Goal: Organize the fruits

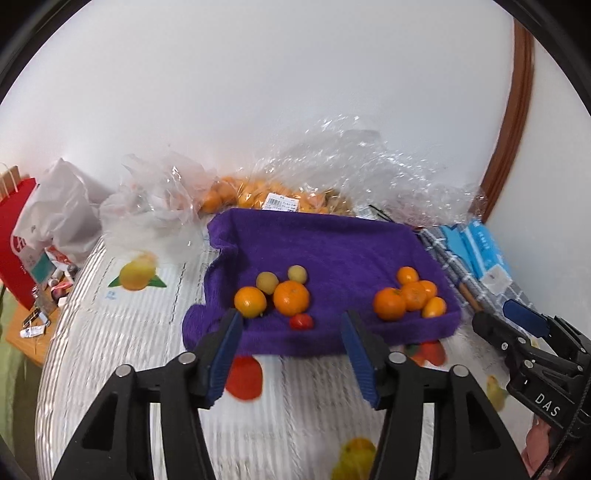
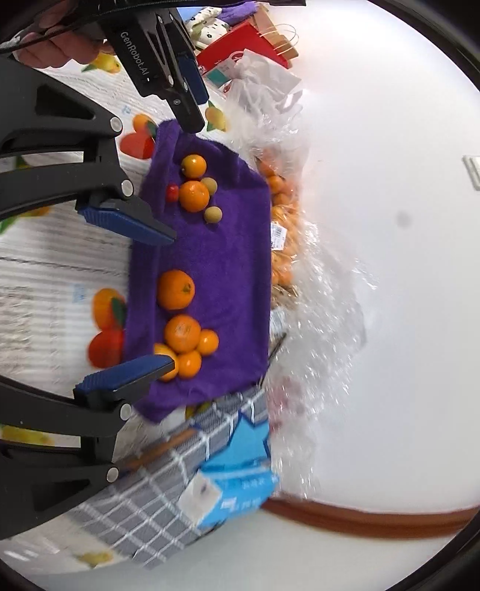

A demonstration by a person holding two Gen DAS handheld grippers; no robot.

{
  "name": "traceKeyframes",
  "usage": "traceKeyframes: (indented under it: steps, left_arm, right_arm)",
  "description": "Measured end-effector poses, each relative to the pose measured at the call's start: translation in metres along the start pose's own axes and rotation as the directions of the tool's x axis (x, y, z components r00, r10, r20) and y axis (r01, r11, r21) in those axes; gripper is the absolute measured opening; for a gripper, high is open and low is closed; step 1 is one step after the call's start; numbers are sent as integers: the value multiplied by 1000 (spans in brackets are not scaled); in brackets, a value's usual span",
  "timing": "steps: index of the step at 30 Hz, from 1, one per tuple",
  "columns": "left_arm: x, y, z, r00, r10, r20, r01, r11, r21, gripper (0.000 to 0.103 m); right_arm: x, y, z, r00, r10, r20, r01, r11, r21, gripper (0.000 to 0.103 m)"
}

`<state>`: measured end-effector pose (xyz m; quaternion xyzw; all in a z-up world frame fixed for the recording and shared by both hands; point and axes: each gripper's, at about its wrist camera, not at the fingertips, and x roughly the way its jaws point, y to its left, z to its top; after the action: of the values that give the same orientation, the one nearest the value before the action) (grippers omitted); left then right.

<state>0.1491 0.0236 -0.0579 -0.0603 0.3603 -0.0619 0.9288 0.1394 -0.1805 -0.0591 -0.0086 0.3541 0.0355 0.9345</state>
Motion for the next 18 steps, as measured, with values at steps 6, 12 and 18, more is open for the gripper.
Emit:
traceKeyframes:
  steps: [6,12,18]
  left_arm:
    - [-49,-17,-17,998,10,54,-12,1000,21,70]
    - [-94,-31,-33,993,26,117,-28,999,20,83]
    - [-121,-43,-46,990,27,139,-31,999,26,83]
  right_arm:
    - [-56,-6,-18,998,-49,30,49,999,15,67]
    - [-110,-17,-39,993,-58,101,53,998,45,96]
    - [-141,-28,-57,991,-88,99,80,994,76,97]
